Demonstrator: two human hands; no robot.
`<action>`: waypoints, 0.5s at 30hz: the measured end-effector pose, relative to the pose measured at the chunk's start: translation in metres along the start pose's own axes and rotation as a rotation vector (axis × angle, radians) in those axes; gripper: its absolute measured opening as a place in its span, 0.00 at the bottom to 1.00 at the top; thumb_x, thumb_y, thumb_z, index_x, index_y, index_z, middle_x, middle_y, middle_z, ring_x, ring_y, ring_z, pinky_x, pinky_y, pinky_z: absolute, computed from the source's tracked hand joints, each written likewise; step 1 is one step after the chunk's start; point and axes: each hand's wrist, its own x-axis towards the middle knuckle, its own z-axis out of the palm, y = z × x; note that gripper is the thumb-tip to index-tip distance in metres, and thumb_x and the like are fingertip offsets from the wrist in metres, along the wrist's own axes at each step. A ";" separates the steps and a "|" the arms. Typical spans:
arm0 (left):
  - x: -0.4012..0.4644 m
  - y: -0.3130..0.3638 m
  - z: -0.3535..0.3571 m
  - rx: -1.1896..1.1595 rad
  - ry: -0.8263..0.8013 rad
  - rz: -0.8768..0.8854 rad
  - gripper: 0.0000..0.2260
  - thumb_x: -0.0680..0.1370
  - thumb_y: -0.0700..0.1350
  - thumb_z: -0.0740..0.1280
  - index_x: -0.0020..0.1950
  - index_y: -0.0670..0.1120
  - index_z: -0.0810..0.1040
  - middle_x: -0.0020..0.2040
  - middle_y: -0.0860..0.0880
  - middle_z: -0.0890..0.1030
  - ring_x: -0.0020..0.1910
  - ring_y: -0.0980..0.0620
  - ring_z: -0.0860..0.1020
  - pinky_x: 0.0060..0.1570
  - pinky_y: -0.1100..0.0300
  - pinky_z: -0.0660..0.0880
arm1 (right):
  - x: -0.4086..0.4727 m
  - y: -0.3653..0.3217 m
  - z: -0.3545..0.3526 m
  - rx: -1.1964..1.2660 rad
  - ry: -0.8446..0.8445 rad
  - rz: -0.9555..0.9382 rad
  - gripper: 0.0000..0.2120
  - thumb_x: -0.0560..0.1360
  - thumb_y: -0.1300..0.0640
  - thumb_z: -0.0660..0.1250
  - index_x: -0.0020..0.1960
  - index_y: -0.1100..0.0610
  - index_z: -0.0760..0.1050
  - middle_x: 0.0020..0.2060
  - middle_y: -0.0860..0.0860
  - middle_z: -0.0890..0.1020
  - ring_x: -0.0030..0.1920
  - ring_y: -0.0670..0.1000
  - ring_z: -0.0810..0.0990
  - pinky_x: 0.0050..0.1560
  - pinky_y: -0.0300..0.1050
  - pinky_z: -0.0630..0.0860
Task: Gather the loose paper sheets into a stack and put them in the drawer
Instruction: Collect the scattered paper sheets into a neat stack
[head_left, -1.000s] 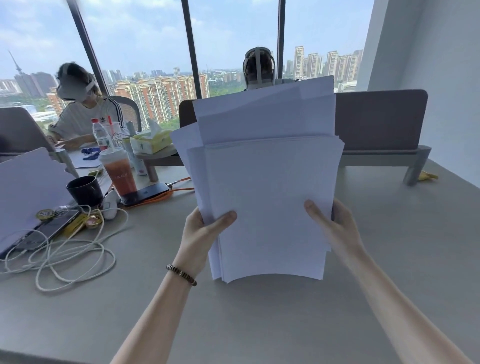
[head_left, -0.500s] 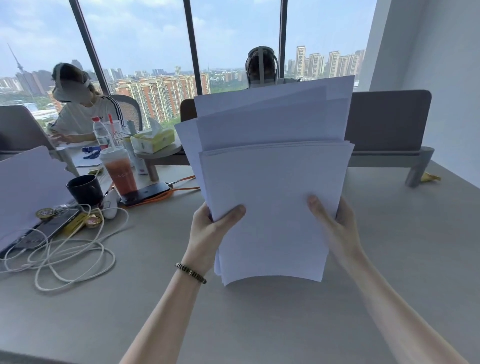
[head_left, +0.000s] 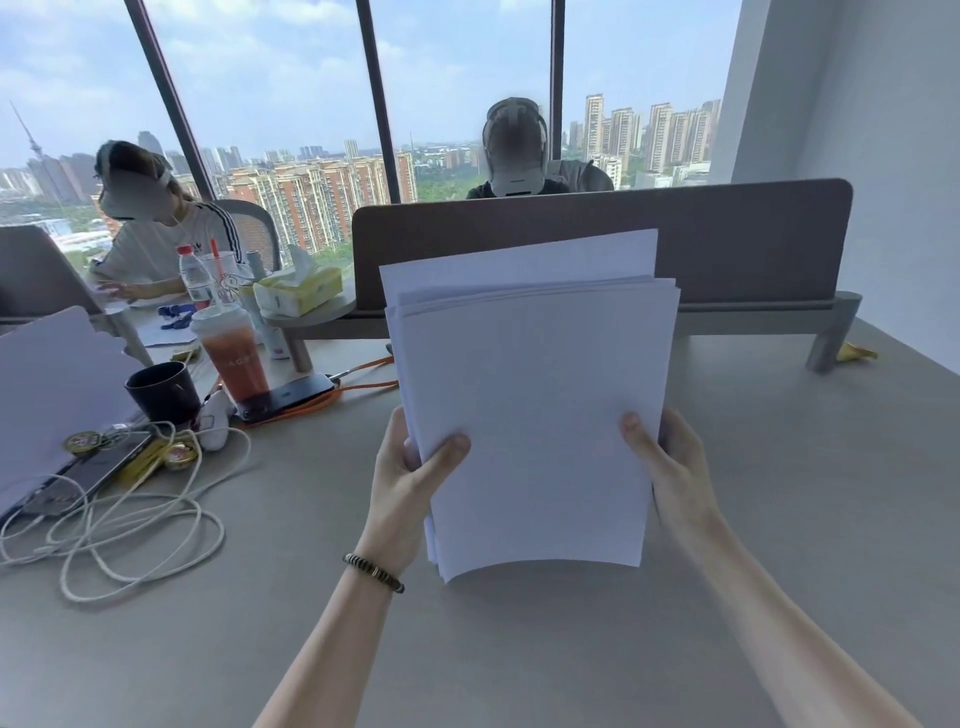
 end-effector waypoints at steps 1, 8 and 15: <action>0.000 -0.001 0.000 -0.014 0.007 -0.009 0.20 0.73 0.37 0.71 0.65 0.41 0.73 0.55 0.42 0.84 0.50 0.44 0.84 0.45 0.52 0.81 | 0.002 -0.002 0.001 -0.001 0.007 -0.009 0.31 0.67 0.36 0.75 0.55 0.60 0.78 0.52 0.64 0.83 0.49 0.58 0.83 0.49 0.60 0.81; -0.007 -0.019 0.008 0.091 0.091 -0.121 0.13 0.68 0.47 0.77 0.49 0.43 0.85 0.51 0.40 0.86 0.50 0.40 0.84 0.50 0.44 0.81 | 0.002 0.001 0.015 0.001 0.031 -0.008 0.16 0.72 0.51 0.71 0.58 0.54 0.79 0.50 0.49 0.87 0.50 0.51 0.87 0.46 0.45 0.81; 0.000 -0.009 0.009 0.143 0.037 -0.096 0.15 0.70 0.49 0.76 0.50 0.40 0.84 0.50 0.41 0.86 0.48 0.42 0.84 0.49 0.45 0.80 | 0.007 -0.010 0.010 -0.012 0.033 -0.085 0.17 0.74 0.49 0.70 0.61 0.54 0.76 0.53 0.51 0.85 0.54 0.51 0.85 0.48 0.43 0.82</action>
